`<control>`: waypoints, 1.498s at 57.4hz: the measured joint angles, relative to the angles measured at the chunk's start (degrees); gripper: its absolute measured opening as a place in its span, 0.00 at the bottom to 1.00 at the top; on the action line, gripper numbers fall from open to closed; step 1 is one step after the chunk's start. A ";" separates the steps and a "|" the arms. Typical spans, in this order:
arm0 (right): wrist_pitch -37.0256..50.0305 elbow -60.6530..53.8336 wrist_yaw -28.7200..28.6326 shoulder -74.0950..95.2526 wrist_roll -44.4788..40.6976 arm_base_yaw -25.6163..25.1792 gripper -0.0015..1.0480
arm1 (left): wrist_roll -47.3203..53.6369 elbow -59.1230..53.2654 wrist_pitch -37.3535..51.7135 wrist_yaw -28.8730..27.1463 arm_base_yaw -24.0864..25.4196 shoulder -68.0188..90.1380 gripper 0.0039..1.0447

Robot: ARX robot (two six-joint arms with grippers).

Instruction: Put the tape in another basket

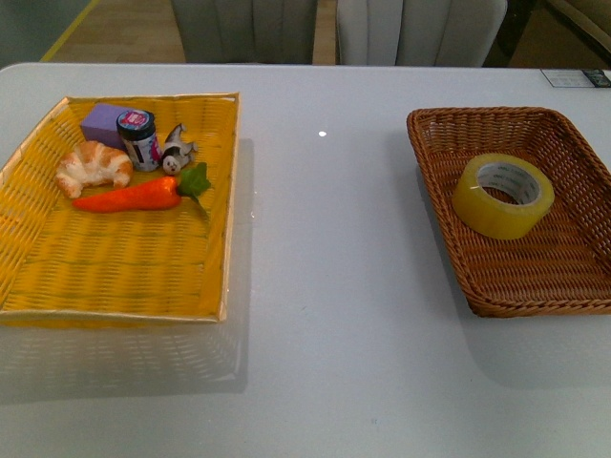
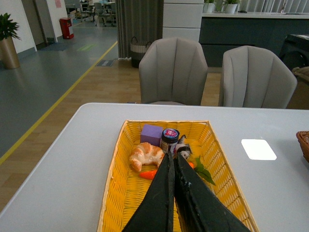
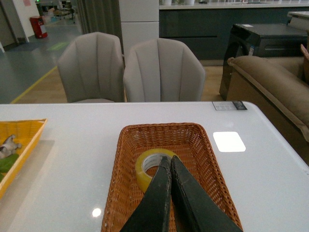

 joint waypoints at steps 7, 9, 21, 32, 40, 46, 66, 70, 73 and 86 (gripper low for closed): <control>-2.32 0.00 0.00 -2.34 0.00 0.00 0.02 | 0.00 0.00 0.00 0.00 0.00 0.00 0.01; -2.91 0.00 0.00 -2.95 0.00 0.00 0.02 | 0.00 0.00 0.00 0.00 0.00 0.00 0.01; -5.88 0.00 0.00 -5.86 0.00 0.00 0.02 | 0.00 0.02 0.00 0.00 0.00 0.00 0.01; -15.74 0.02 0.04 -15.39 -0.02 0.09 0.02 | 0.00 0.00 0.00 0.02 0.00 0.00 0.01; -15.85 0.02 0.02 -15.47 -0.02 0.11 0.02 | 0.00 0.00 0.00 0.00 0.00 0.00 0.01; -15.85 0.02 0.02 -15.54 -0.09 0.09 0.09 | 0.00 0.02 0.00 0.00 0.00 0.00 0.08; -15.85 0.02 0.02 -15.54 -0.11 0.09 0.71 | 0.00 0.00 0.00 0.00 0.00 0.00 0.71; -15.85 0.02 0.02 -15.54 -0.11 0.09 0.82 | 0.00 0.02 0.00 0.00 0.00 0.00 0.83; -15.85 0.02 0.02 -15.54 -0.09 0.11 0.92 | 0.00 0.00 0.00 0.00 0.00 0.00 0.92; -15.85 0.02 0.02 -15.54 -0.09 0.09 0.91 | 0.09 0.02 0.00 0.00 0.00 0.00 0.92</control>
